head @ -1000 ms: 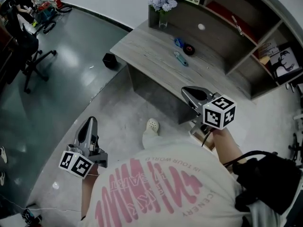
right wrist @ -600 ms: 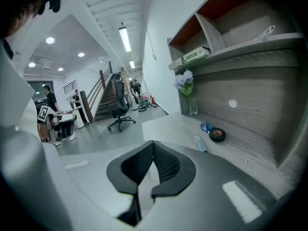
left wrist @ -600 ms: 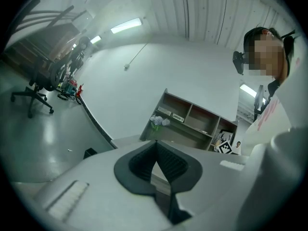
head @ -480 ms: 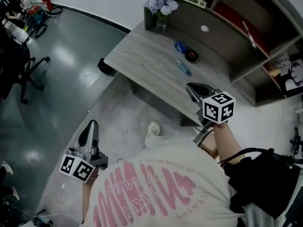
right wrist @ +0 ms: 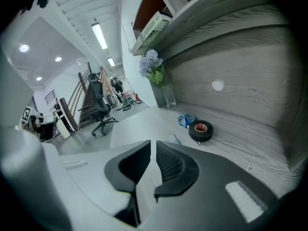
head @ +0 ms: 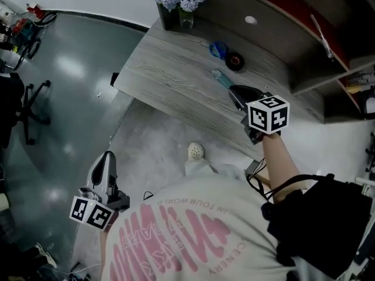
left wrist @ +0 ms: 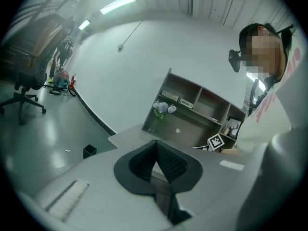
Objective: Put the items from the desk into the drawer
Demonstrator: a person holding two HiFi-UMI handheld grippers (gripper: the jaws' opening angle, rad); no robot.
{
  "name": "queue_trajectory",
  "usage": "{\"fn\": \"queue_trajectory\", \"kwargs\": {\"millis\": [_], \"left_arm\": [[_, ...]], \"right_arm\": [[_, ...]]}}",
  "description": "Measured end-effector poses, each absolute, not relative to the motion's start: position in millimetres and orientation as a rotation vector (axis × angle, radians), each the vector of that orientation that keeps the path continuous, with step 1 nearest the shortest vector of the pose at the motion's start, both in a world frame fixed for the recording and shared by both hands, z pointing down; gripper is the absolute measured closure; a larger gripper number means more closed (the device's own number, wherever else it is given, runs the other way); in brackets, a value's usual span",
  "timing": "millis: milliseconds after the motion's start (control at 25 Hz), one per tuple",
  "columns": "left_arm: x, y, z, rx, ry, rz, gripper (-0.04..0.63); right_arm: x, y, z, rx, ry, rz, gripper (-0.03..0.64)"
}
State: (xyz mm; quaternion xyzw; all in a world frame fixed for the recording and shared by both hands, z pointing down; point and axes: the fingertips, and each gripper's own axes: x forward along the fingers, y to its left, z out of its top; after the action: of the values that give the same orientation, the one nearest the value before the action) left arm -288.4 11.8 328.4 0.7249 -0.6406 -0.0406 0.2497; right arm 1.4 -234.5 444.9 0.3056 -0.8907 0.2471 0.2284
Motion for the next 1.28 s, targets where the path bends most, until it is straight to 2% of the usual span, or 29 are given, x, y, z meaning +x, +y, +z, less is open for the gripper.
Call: {"fn": "queue_trajectory", "kwargs": {"millis": [200,320,600,920,1080,1280], "left_arm": [[-290,-17,336,1.936,-1.675,-0.164,0.577],[-284,-34,343,1.954,-1.631,-0.12,0.577],[-283,-67,360,1.969,-1.58,-0.091,0.577],[-289,-87,374,1.98,-1.521,-0.035,0.577],[-283,-100,379,2.031,-1.425,0.002,0.577],[-288,-122,381,2.087,-1.328,0.019,0.577]], "right_arm": [[7,-263,472,0.88,-2.376,0.711,0.548],[5,-276,488,0.869,-2.335,0.721,0.485],[-9,-291,518,0.739,-2.223,0.639,0.43],[-16,-290,537,0.671,-2.101,0.553,0.43],[-11,-288,544,0.735,-2.037,0.499,0.464],[-16,-290,545,0.789,-2.001,0.517,0.466]]}}
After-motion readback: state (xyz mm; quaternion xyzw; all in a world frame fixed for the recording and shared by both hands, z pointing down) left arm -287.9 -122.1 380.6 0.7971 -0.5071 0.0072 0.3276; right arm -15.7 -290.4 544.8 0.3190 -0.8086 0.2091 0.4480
